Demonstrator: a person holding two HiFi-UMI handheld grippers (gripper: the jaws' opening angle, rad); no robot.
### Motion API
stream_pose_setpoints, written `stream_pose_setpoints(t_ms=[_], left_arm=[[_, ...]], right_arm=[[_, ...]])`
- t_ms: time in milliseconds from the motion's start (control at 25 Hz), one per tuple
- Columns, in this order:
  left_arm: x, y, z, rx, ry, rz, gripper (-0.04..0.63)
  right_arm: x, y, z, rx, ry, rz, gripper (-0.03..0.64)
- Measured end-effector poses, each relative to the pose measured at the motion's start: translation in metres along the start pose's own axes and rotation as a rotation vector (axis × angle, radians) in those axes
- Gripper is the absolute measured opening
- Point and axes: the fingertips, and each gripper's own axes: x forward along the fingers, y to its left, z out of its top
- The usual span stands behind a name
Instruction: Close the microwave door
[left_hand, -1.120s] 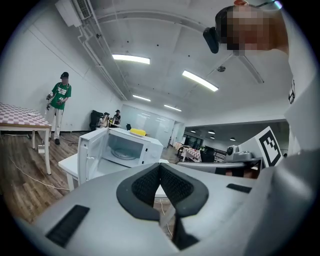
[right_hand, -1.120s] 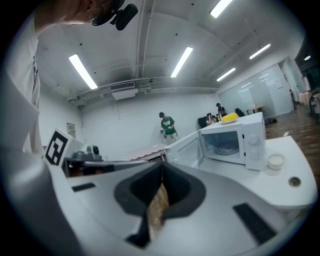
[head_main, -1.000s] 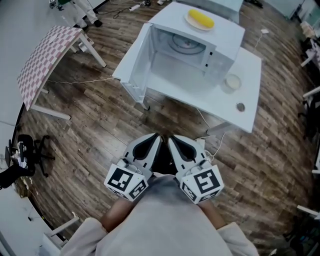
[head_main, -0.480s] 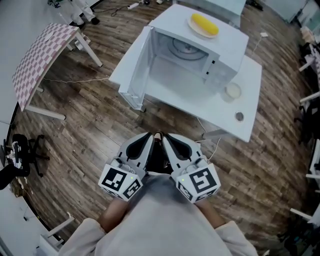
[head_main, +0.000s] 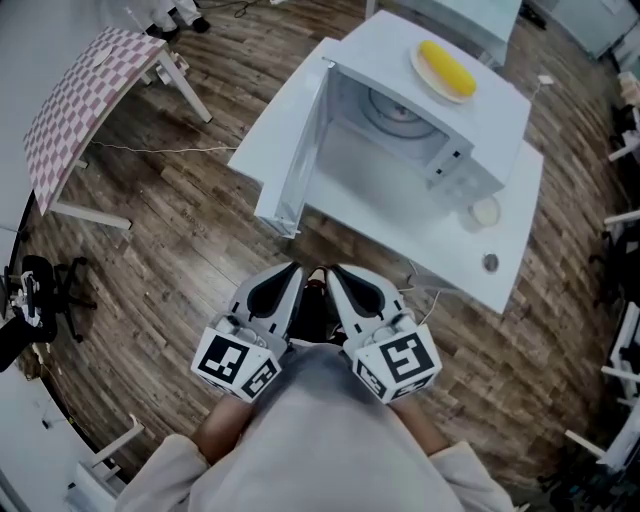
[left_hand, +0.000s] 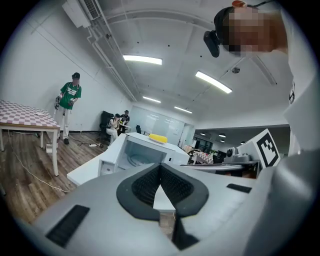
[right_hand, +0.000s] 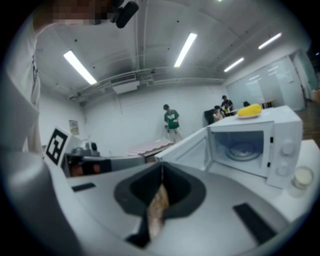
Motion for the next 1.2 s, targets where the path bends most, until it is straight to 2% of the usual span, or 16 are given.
stream_pose_setpoints(t_ms=[320, 680, 920, 1200], left_arm=[[0.021, 0.043, 0.038, -0.001, -0.048, 0.001, 0.02], [0.026, 0.097, 0.068, -0.008, -0.079, 0.013, 0.02], [0.025, 0.13, 0.068, 0.024, -0.059, 0.043, 0.02], [0.029, 0.154, 0.044, 0.031, 0.013, 0.024, 0.02]], right_arm=[[0.05, -0.011, 0.025, -0.027, 0.008, 0.011, 0.023], [0.089, -0.024, 0.044, -0.03, -0.012, -0.017, 0.023], [0.106, -0.033, 0.049, -0.029, -0.024, -0.058, 0.023], [0.114, -0.043, 0.043, -0.003, -0.029, -0.132, 0.023]])
